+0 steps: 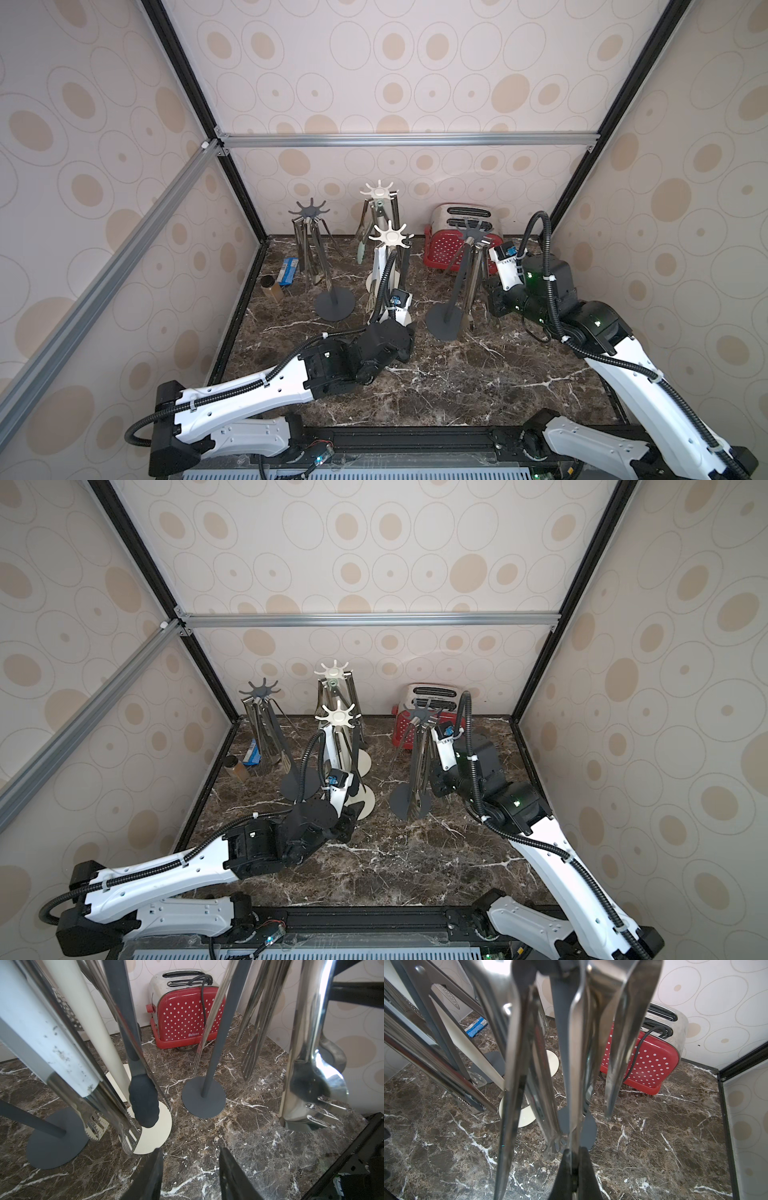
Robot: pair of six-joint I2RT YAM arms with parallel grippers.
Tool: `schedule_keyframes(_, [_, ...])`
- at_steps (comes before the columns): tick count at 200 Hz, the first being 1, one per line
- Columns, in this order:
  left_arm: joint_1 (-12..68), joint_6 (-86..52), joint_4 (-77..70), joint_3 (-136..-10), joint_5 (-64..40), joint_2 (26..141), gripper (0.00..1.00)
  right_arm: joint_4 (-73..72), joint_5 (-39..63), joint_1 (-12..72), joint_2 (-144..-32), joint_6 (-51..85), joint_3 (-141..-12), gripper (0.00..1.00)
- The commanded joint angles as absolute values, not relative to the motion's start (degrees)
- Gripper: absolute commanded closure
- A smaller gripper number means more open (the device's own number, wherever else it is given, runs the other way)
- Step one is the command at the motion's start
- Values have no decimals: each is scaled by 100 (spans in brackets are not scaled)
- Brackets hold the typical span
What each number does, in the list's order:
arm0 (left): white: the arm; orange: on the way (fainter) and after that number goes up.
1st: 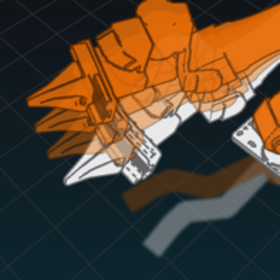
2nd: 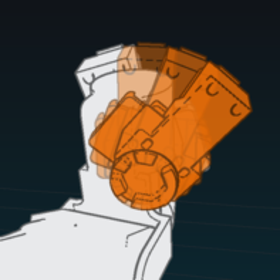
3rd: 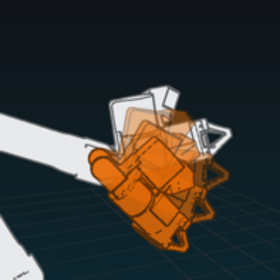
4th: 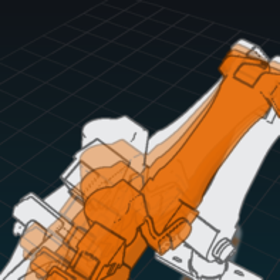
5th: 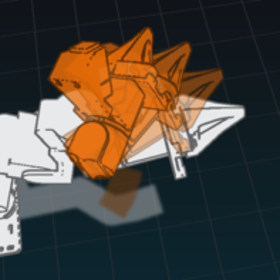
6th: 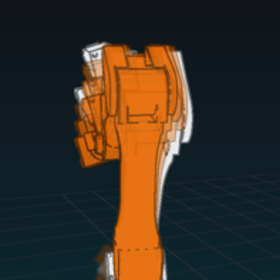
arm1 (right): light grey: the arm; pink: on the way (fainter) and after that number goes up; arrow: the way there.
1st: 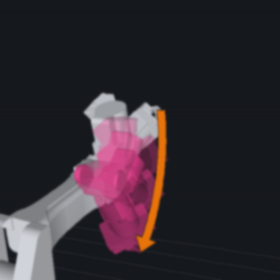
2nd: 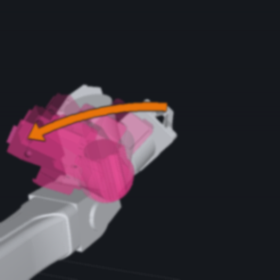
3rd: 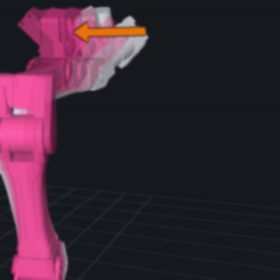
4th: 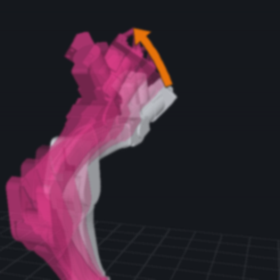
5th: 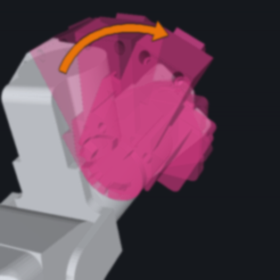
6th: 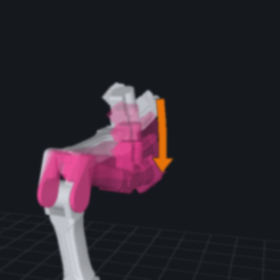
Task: Hang food tongs on kitchen utensil racks
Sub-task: Hang the food tongs on the rack.
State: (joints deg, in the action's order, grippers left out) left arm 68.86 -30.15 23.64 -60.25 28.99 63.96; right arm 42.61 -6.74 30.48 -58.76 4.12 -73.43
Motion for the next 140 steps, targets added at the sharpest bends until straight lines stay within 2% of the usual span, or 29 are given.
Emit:
schedule_keyframes(1, [6847, -2979, 2312, -6144, 2954, 6363, 56, 5054, -650, 3112, -5977, 479, -7028, 100])
schedule_keyframes(60, [6847, -2997, 2285, -6086, 2970, 6311, 56, 5044, -661, 3118, -5933, 499, -7010, 96])
schedule_keyframes(140, [6847, -2997, 2296, -6073, 2978, 6276, 56, 5061, -667, 3115, -5959, 467, -7168, 84])
